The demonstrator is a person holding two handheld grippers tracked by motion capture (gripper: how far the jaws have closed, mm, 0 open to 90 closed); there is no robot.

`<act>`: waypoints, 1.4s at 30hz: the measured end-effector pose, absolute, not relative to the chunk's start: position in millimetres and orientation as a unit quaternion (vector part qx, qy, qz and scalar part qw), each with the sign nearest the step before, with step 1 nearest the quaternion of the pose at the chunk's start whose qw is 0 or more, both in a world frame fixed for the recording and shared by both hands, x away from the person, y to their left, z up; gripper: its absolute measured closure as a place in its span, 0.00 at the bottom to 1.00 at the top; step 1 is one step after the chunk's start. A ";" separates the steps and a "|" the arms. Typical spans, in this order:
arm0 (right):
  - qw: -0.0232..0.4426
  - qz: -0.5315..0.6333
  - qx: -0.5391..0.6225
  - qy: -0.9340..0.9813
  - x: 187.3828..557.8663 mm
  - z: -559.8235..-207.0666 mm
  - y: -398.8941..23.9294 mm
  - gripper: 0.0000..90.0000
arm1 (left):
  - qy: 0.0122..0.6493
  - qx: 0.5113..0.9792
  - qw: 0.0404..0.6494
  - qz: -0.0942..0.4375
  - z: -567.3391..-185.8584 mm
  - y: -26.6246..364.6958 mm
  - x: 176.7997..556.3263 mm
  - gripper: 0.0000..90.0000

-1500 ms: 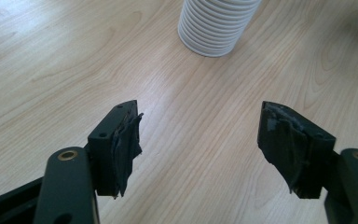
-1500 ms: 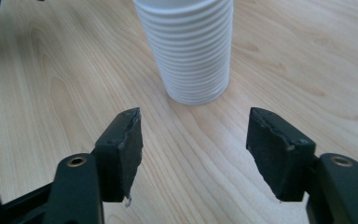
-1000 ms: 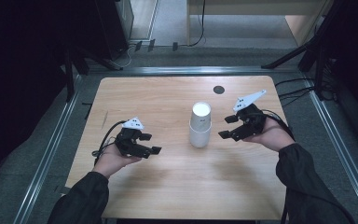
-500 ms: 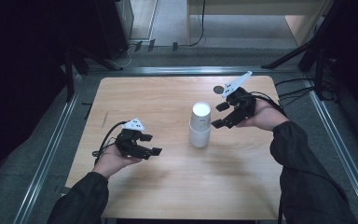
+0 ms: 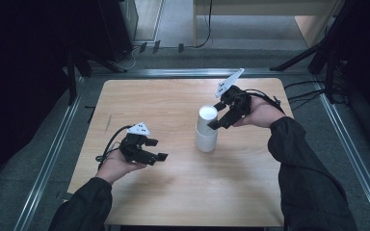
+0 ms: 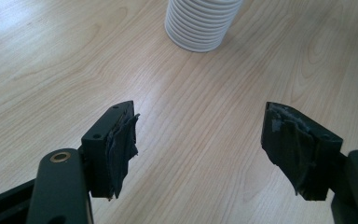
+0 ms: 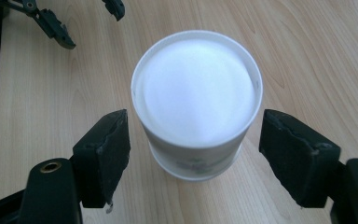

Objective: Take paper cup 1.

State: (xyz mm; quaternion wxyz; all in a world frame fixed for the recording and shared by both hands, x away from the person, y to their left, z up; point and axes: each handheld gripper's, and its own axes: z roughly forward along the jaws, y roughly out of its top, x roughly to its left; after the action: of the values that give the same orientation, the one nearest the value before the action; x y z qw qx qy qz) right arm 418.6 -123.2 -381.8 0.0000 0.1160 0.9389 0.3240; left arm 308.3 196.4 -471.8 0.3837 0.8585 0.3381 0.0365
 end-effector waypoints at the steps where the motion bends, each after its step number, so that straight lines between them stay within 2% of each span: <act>1: 0.000 0.324 0.116 0.939 418.8 -381.4 -120.8 0.28 | 0.338 0.859 0.384 0.036 -471.8 196.5 308.4 0.29; 5: 0.000 0.318 0.113 0.941 420.7 -381.1 -113.9 0.29 | 0.340 0.856 0.387 0.036 -471.6 196.8 308.3 0.29; 11: 0.005 0.315 0.107 0.943 422.1 -381.0 -108.3 0.36 | 0.340 0.858 0.385 0.033 -472.0 196.7 308.7 0.29; 36: 0.002 0.314 0.114 0.942 420.3 -360.8 -108.0 0.37 | 0.342 0.860 0.377 0.027 -472.9 195.7 309.1 0.26; 42: 0.003 0.313 0.115 0.943 417.9 -348.1 -108.3 0.37 | 0.347 0.859 0.376 0.026 -472.4 196.1 309.8 0.21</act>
State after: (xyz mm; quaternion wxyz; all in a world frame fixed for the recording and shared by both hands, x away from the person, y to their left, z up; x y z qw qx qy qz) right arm 417.9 -108.3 -348.1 0.0031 0.1146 0.9428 0.3130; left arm 309.8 196.1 -472.4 0.3762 0.8589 0.3466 0.0256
